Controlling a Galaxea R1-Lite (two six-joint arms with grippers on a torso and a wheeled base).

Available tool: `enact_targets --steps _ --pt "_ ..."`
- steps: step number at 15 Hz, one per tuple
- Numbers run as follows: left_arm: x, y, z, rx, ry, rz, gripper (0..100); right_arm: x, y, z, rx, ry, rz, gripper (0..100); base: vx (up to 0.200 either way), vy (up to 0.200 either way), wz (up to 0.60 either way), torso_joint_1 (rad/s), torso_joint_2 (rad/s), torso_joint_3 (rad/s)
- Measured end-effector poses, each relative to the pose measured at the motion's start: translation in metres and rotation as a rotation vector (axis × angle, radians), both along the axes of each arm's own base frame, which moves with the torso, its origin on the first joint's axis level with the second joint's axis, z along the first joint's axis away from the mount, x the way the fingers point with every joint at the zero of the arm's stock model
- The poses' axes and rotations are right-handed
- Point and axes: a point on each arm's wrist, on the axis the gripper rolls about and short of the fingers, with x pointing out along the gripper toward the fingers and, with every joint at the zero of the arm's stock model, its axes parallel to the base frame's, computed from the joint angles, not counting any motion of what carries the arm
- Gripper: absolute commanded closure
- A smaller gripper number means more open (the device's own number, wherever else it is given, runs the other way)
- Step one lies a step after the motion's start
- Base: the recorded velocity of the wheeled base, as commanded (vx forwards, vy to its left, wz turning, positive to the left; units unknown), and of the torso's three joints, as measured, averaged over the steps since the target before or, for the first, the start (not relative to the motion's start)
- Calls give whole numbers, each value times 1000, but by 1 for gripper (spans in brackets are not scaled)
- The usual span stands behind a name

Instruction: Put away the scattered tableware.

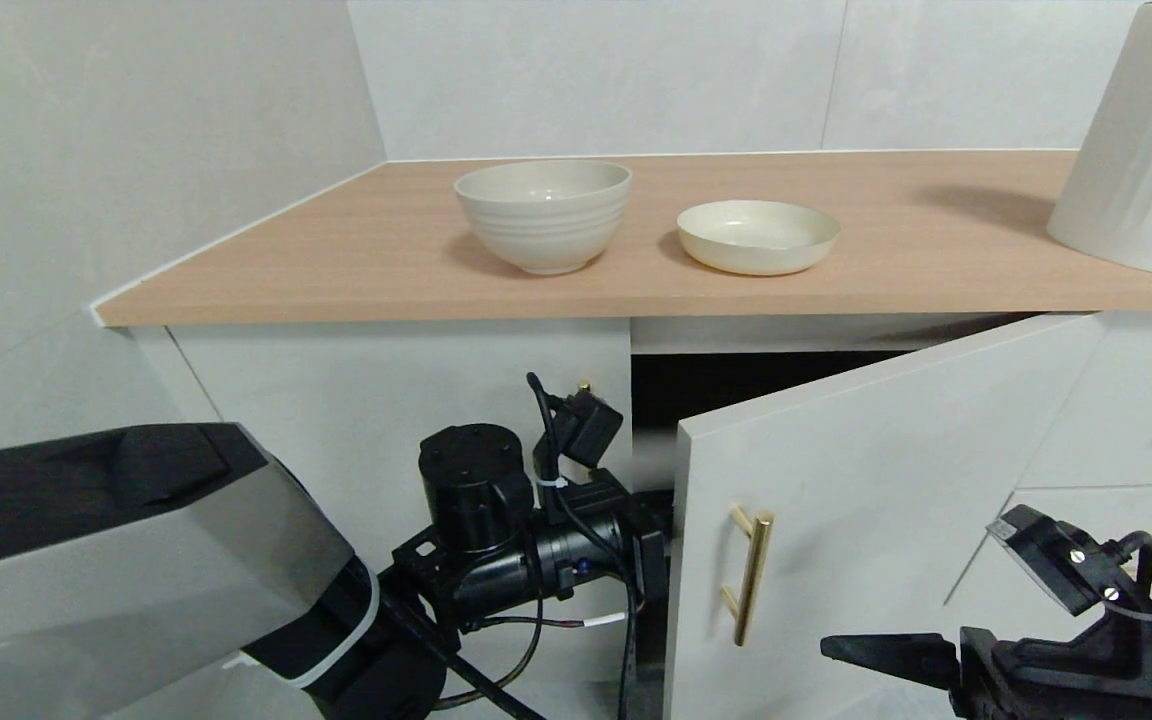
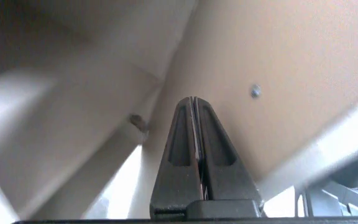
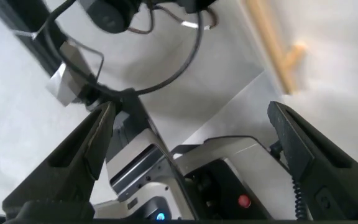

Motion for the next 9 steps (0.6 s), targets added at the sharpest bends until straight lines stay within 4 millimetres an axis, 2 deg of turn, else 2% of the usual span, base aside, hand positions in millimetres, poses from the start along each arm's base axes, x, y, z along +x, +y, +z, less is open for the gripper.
enact_targets --steps 1,9 --pt "-2 -2 -1 2 3 -8 100 -1 0 0 0 0 1 0 -200 0 0 -2 2 2" --pt "7 -10 -1 -1 56 3 100 -3 -1 -1 -2 0 11 0 0 0 0 0 0 0"
